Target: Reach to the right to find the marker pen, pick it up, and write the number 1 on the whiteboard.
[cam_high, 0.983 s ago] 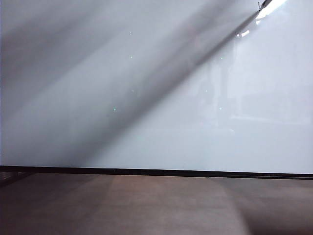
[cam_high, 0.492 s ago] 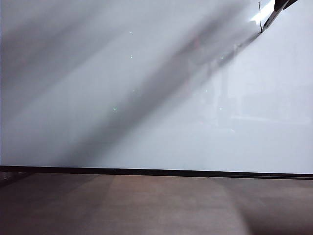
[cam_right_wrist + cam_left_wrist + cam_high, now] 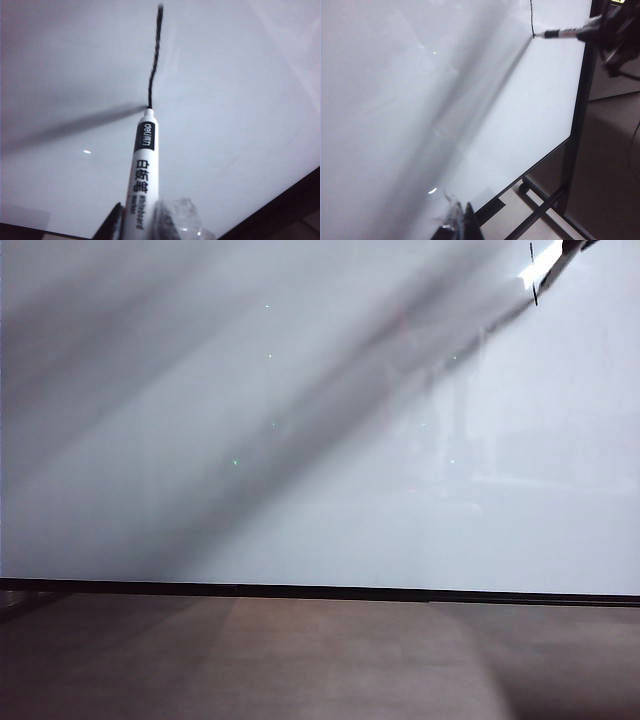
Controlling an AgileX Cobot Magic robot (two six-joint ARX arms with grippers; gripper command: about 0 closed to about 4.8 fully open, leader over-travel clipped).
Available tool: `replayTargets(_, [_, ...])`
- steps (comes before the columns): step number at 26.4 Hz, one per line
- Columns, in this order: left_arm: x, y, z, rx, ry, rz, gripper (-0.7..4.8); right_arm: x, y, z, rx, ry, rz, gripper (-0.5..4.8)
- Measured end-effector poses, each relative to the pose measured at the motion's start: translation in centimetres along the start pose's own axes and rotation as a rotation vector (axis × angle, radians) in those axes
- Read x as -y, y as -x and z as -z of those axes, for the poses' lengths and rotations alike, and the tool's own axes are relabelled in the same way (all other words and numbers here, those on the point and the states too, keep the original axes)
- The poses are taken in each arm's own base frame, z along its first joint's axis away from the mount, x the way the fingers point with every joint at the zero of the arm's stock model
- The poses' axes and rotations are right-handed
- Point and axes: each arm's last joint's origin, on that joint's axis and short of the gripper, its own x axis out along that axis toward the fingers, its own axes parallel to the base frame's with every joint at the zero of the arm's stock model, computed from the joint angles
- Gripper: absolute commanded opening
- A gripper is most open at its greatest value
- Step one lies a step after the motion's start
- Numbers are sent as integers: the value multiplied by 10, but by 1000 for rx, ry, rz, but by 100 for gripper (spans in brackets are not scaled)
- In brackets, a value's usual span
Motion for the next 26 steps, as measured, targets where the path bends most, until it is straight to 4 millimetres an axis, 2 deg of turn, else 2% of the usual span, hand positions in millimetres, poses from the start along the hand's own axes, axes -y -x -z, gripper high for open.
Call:
replayTargets(2, [0,0,0,0,0,0,-5,2,20,-8,42,-6,-17,-6])
replayTargets(8, [0,0,0,-3,0,1,-5,15,106,-34,245,-40,26,-6])
replayTargets(11, [1,0,0,4,0,28,-5,21,142,-38,314,-55,95,-6])
replayTargets(15, [4,-2,-3,51,1,130,-5,43,189,-37,396,-74,221,-6])
replayTargets(17, [8,-5,-5,75,2,153,-5,54,203,-33,415,-78,282,-6])
replayTargets(20, [19,-12,-3,66,1,187,-5,60,211,-19,420,-121,305,-6])
replayTargets(22, [25,-18,-1,46,13,211,-5,66,208,-5,420,-124,345,-6])
replayTargets(24, [32,-21,3,8,15,231,-5,73,192,12,401,-126,398,-6])
replayTargets(26, [39,-22,4,-4,11,247,-5,84,167,32,368,-135,414,-6])
